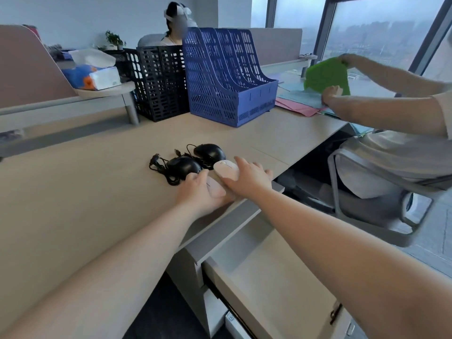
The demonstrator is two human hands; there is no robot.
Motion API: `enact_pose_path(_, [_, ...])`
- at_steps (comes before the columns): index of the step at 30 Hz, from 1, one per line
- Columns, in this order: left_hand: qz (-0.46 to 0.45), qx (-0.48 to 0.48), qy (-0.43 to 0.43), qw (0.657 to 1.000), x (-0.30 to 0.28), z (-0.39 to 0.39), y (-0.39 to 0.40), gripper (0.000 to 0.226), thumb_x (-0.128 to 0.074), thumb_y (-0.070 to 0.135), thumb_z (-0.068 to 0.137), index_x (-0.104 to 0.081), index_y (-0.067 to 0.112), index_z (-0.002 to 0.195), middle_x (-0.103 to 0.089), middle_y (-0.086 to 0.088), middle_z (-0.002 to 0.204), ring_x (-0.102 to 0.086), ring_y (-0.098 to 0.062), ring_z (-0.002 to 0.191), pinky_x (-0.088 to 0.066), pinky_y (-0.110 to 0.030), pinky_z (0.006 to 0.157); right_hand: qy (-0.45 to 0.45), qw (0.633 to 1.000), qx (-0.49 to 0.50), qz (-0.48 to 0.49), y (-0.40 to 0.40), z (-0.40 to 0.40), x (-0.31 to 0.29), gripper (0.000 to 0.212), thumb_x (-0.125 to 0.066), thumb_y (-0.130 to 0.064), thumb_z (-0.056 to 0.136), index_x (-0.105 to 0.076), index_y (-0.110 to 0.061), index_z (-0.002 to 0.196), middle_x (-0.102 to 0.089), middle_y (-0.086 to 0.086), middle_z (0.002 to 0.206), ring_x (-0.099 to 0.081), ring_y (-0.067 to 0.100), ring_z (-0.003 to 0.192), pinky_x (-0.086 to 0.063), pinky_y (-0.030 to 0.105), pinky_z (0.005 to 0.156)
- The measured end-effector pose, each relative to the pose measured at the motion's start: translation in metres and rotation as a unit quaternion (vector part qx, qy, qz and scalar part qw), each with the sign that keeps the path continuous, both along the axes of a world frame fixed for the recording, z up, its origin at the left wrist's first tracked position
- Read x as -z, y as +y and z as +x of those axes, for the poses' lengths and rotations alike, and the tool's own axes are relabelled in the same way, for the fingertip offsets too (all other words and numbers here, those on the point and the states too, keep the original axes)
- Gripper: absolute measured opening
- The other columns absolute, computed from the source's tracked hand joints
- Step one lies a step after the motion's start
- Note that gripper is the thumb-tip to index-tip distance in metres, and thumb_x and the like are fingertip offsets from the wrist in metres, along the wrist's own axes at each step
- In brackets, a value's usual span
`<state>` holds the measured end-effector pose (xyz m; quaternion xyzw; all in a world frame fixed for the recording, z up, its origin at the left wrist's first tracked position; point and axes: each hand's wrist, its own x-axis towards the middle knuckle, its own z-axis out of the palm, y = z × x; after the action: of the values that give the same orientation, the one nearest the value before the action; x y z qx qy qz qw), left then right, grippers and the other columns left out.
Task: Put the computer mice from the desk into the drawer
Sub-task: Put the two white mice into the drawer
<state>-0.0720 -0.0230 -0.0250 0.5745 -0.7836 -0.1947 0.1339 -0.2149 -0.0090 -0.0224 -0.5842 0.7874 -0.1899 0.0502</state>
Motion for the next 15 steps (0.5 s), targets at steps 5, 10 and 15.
enact_pose_path(5, [-0.004,-0.028,-0.023,0.999,-0.004,0.0,0.005,0.112,-0.071,0.075,0.057,-0.028,0.02,0.145,-0.042,-0.017,0.136,-0.042,-0.033,0.127,-0.039,-0.038,0.101,-0.06,0.998,-0.016,0.025,0.005,0.0,-0.008,0.064,-0.059,-0.047,0.083,-0.04,-0.017,0.136,-0.058,0.007,0.129,-0.051,0.03,0.12,-0.048,0.043,0.092])
enact_pose_path(10, [-0.025,-0.016,-0.023,0.999,-0.018,-0.008,0.03,0.103,-0.07,0.067,0.065,-0.028,0.017,0.144,-0.04,-0.018,0.136,-0.039,-0.035,0.127,-0.038,-0.038,0.1,-0.074,0.996,-0.027,0.045,0.03,-0.015,-0.014,0.072,-0.062,-0.035,0.083,-0.034,-0.017,0.147,-0.05,0.007,0.144,-0.046,0.028,0.132,-0.044,0.036,0.101])
enact_pose_path(15, [-0.026,0.012,-0.011,1.0,-0.015,-0.023,0.073,0.105,-0.071,0.067,0.066,-0.026,0.017,0.146,-0.034,-0.014,0.145,-0.03,-0.03,0.136,-0.032,-0.038,0.107,-0.063,0.997,0.014,0.033,0.067,-0.045,-0.018,0.074,-0.062,-0.04,0.084,-0.032,-0.018,0.148,-0.049,0.005,0.146,-0.048,0.027,0.132,-0.044,0.037,0.105])
